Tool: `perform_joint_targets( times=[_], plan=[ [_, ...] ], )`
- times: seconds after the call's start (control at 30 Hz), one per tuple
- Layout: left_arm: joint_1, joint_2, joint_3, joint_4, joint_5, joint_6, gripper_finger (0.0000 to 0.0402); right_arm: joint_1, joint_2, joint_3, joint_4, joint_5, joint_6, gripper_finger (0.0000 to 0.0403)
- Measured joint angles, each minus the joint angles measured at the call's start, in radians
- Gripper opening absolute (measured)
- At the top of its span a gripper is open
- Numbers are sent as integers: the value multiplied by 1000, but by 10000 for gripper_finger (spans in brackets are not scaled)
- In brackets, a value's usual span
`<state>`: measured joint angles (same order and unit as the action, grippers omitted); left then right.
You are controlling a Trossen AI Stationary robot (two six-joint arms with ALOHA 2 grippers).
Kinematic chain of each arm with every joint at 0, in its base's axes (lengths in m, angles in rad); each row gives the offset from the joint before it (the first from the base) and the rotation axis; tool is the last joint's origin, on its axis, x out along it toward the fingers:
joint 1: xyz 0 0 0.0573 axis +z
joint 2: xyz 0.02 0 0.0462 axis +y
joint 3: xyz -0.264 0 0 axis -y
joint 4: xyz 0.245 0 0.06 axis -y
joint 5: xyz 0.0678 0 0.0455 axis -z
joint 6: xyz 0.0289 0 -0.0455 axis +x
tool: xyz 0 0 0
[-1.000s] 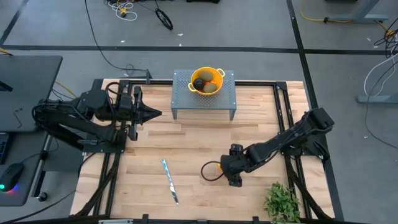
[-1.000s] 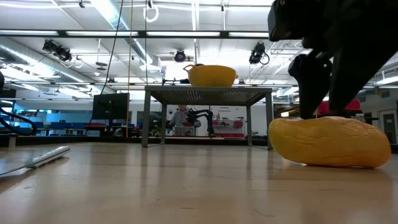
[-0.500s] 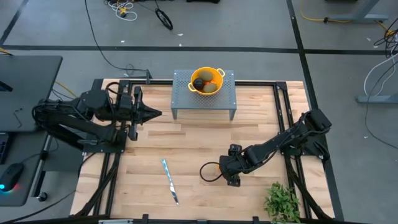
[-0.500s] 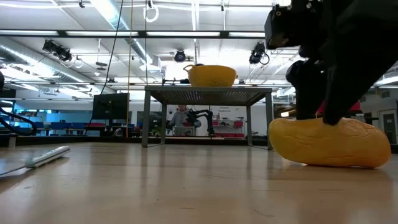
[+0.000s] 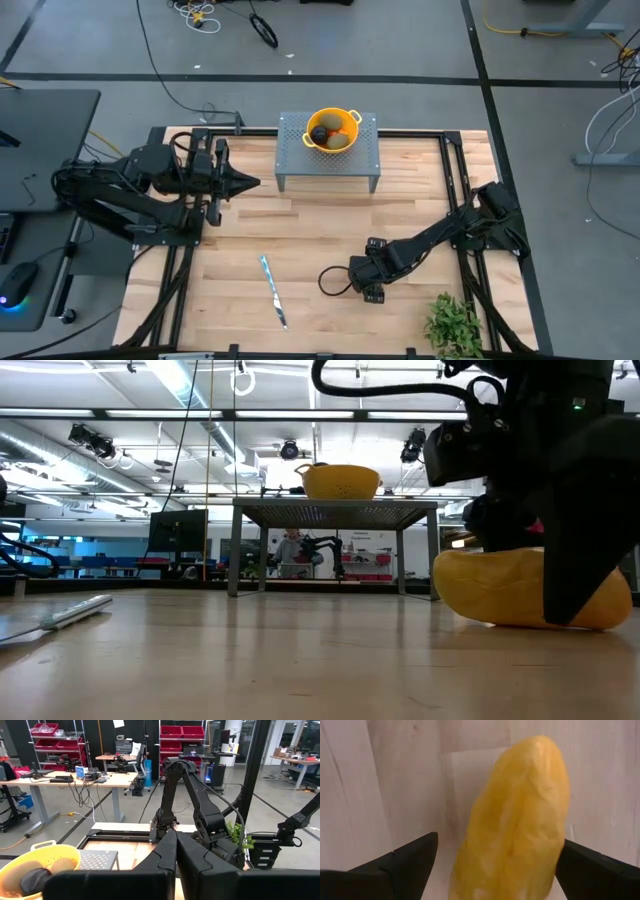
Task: Pick & Place Fruit
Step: Put the mango into the yellow colander bowl on the shelf
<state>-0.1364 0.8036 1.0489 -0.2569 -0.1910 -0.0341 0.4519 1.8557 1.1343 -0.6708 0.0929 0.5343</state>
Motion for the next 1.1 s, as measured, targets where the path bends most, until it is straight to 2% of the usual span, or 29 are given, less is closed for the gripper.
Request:
perform_joint_targets(
  times=[0.43, 1.1],
  plan=[
    [0, 0, 0, 0, 0, 0, 12, 0, 0, 0, 3, -1, 0, 366],
    [0, 0, 0, 0, 0, 0, 9, 0, 0, 0, 2, -20, 1, 268]
  ],
)
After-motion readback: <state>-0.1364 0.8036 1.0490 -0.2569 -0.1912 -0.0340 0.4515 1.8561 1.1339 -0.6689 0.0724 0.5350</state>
